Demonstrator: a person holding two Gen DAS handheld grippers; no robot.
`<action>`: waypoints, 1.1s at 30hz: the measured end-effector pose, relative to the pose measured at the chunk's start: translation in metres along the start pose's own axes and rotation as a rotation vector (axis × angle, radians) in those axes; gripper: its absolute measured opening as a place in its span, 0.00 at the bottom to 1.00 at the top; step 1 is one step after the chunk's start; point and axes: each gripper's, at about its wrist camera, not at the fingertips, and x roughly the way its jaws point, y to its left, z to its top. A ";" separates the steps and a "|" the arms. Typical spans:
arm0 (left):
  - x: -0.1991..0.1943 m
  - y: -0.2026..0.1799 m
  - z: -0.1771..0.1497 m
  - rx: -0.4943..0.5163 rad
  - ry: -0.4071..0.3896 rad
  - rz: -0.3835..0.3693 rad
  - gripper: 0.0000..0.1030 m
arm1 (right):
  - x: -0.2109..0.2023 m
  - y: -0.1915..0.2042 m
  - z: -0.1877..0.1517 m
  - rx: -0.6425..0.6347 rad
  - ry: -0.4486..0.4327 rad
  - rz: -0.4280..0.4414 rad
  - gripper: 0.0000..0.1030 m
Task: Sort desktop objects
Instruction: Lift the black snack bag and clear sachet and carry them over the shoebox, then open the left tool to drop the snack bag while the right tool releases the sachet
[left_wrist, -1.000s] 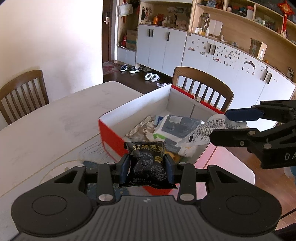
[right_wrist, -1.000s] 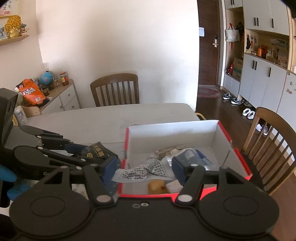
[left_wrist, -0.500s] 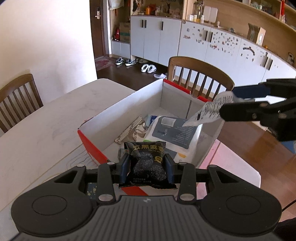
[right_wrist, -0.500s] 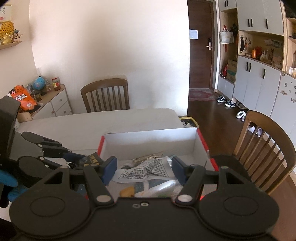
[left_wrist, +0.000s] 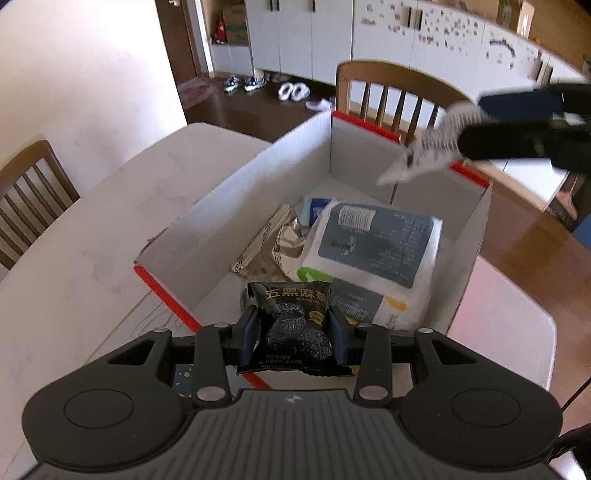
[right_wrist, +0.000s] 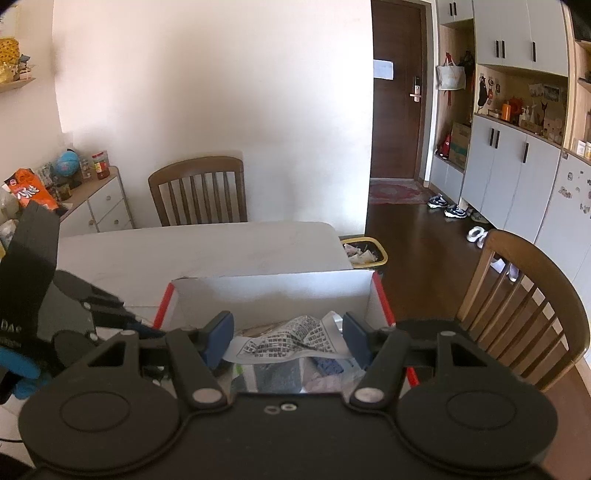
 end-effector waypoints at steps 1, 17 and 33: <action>0.005 -0.002 0.001 0.008 0.015 0.007 0.37 | 0.004 -0.001 0.001 -0.001 0.002 -0.003 0.63; 0.052 0.003 0.015 -0.011 0.174 -0.017 0.37 | 0.076 -0.018 0.004 0.019 0.064 -0.047 0.63; 0.068 -0.009 0.024 0.059 0.234 -0.017 0.38 | 0.112 -0.022 -0.014 0.052 0.177 -0.026 0.63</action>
